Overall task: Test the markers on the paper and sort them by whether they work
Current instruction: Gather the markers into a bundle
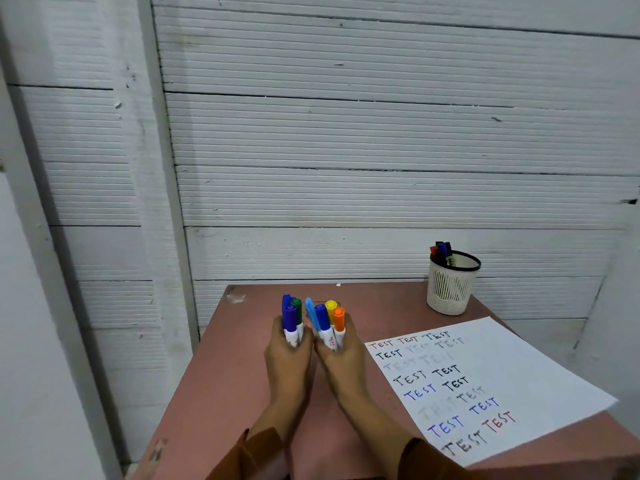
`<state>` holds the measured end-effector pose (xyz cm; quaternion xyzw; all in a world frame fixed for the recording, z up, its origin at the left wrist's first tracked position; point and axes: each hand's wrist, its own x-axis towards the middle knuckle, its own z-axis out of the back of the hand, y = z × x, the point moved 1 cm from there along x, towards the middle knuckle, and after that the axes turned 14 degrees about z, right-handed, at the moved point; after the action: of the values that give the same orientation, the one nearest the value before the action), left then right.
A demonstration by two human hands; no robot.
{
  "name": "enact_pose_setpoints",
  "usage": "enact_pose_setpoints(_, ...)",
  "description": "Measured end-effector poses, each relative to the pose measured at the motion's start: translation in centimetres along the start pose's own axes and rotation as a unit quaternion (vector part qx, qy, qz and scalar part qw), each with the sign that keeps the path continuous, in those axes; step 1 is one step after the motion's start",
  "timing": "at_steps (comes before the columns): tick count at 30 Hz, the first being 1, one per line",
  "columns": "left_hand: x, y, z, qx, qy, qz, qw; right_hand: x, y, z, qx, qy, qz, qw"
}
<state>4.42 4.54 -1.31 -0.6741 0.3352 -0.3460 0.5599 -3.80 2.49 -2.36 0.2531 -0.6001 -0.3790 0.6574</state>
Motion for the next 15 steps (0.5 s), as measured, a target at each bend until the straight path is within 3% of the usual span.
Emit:
enact_pose_setpoints(7, -0.8, -2.2, -1.3, -0.029, 0.02, -0.004, 0.999, 1.0, 1.0, 1.4, 0.034, -0.009, -0.01, 0.999)
enact_pose_setpoints(15, -4.0, -7.2, -7.3, -0.046, 0.096, -0.051, 0.993, 3.5, 6.6, 8.7, 0.081, -0.08, 0.022, 0.993)
